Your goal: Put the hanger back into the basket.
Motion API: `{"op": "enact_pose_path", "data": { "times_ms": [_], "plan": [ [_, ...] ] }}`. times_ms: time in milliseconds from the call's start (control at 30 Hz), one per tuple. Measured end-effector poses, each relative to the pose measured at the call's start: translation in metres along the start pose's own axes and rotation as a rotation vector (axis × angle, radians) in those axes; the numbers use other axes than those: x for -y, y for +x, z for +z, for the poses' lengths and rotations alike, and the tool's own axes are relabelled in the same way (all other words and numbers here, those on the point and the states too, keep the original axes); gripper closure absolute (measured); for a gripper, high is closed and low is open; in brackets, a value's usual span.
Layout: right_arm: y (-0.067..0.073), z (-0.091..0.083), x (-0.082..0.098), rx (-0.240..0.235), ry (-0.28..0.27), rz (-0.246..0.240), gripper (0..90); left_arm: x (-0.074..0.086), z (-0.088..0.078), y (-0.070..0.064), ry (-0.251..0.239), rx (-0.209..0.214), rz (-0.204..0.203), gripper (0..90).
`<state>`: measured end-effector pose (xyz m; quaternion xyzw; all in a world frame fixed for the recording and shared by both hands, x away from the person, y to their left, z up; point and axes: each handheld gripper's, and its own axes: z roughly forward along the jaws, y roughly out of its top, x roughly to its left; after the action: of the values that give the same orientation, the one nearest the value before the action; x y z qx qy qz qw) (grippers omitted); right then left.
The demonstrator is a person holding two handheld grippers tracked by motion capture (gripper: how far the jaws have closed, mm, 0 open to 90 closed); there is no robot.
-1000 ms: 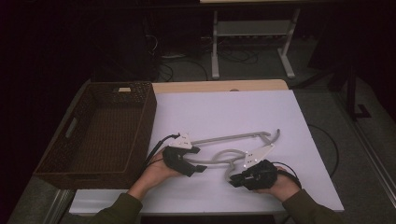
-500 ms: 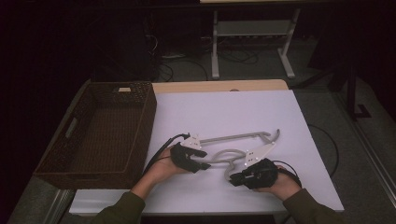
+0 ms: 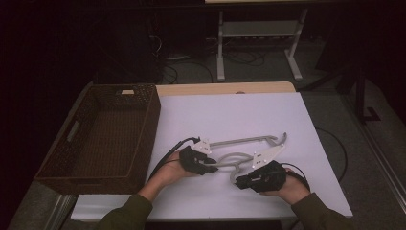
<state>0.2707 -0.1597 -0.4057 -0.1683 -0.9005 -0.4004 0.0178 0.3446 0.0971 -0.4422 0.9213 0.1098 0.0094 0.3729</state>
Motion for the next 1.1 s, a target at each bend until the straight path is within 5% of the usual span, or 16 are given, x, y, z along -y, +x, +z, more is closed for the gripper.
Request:
{"op": "enact_pose_path", "data": {
  "times_ms": [500,600,633,800,1100],
  "plan": [
    [-0.002,-0.001,0.001,0.009,0.004,-0.018,78.8,0.000,0.000,0.001,0.005,0.024,0.050,78.4],
    [-0.005,-0.003,0.002,0.015,-0.004,-0.010,84.8,-0.001,0.000,-0.001,0.011,0.014,0.058,80.9],
    [-0.004,-0.004,0.002,0.005,-0.016,0.031,83.9,-0.002,0.000,0.000,0.009,0.015,0.061,81.2],
    [-0.006,-0.005,0.003,0.038,-0.036,0.035,71.6,-0.002,-0.002,0.000,0.008,0.014,0.050,81.5],
    [-0.011,-0.020,0.005,0.148,-0.153,0.081,26.1,-0.003,-0.008,0.003,-0.020,0.003,-0.013,82.0]
  ]
}}
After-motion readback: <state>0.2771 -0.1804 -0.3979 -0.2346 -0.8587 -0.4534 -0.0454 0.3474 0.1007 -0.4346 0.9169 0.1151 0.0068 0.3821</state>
